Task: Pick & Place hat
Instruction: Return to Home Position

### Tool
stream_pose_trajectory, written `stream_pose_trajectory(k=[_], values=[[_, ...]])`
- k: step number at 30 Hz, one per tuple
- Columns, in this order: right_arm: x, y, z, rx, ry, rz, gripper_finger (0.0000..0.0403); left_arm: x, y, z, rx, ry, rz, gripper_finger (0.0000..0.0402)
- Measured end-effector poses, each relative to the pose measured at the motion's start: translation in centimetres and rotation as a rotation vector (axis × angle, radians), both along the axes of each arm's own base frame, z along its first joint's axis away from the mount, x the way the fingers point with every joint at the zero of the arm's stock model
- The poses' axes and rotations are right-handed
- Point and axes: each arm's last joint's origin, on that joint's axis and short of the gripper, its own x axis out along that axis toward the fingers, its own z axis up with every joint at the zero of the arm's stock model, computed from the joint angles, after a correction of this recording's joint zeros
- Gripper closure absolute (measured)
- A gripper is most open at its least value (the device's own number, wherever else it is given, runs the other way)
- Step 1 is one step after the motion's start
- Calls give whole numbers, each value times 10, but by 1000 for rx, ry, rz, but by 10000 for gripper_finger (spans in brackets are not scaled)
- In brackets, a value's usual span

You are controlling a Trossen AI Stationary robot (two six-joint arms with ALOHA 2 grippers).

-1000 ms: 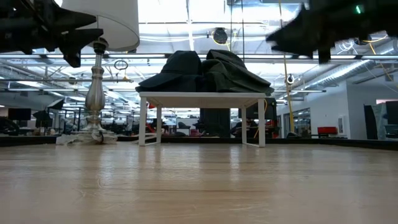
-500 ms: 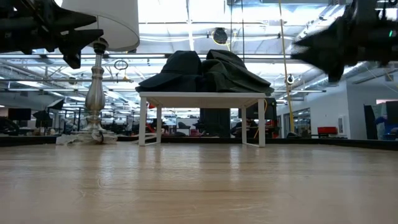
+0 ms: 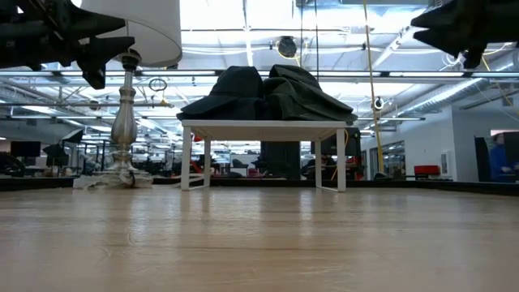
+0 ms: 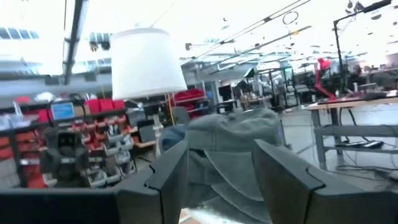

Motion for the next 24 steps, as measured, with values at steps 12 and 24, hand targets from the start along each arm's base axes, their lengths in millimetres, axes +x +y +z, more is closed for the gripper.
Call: stream_pose_trajectory(k=[12, 24], values=[[2, 18, -11, 77, -73, 469, 234, 0, 0, 0, -26, -2, -8, 250], [23, 6, -34, 121, 58, 748, 234, 0, 0, 1, -53, -17, -26, 250]])
